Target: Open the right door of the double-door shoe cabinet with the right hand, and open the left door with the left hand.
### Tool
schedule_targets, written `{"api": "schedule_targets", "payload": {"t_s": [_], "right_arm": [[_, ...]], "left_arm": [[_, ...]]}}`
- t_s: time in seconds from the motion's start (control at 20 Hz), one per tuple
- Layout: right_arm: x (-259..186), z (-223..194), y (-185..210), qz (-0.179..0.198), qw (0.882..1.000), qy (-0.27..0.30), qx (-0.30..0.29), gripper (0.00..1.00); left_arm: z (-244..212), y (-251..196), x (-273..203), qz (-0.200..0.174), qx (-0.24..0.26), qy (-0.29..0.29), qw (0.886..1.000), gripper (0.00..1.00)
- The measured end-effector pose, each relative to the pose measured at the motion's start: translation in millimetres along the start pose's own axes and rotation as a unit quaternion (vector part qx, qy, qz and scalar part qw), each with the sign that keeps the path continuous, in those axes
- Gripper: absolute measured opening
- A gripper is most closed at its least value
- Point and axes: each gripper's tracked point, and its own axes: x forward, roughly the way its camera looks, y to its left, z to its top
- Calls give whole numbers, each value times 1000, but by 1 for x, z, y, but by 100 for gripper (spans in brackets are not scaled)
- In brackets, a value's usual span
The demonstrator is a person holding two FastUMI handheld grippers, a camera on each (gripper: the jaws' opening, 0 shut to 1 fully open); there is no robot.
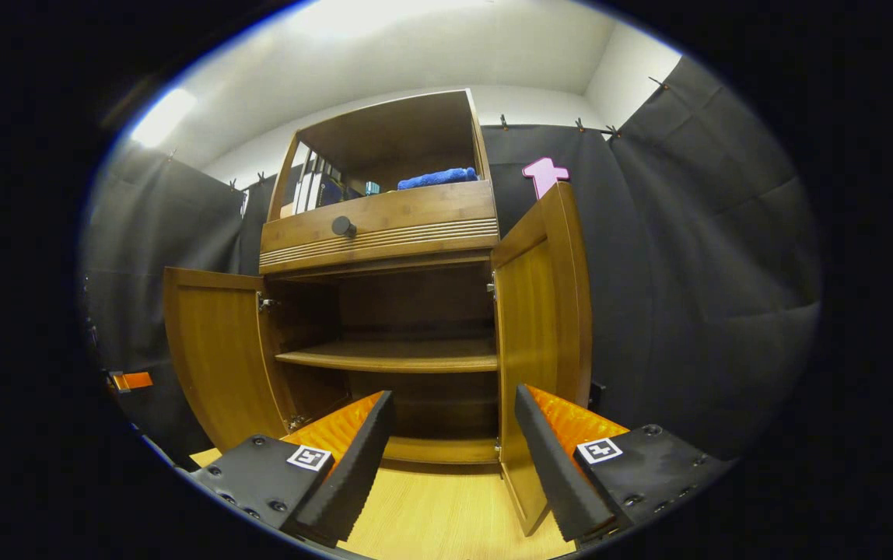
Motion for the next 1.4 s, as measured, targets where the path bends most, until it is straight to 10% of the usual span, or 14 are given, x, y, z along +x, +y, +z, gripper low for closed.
{"api": "schedule_targets", "payload": {"t_s": [0.9,1.4], "right_arm": [[-40,7,-27,-23,1000,-12,4,99],[-38,2,-37,-28,999,-10,19,100]], "left_arm": [[0,-171,80,-52,44,-17,998,13],[-9,-202,103,-61,41,-22,997,92]]}}
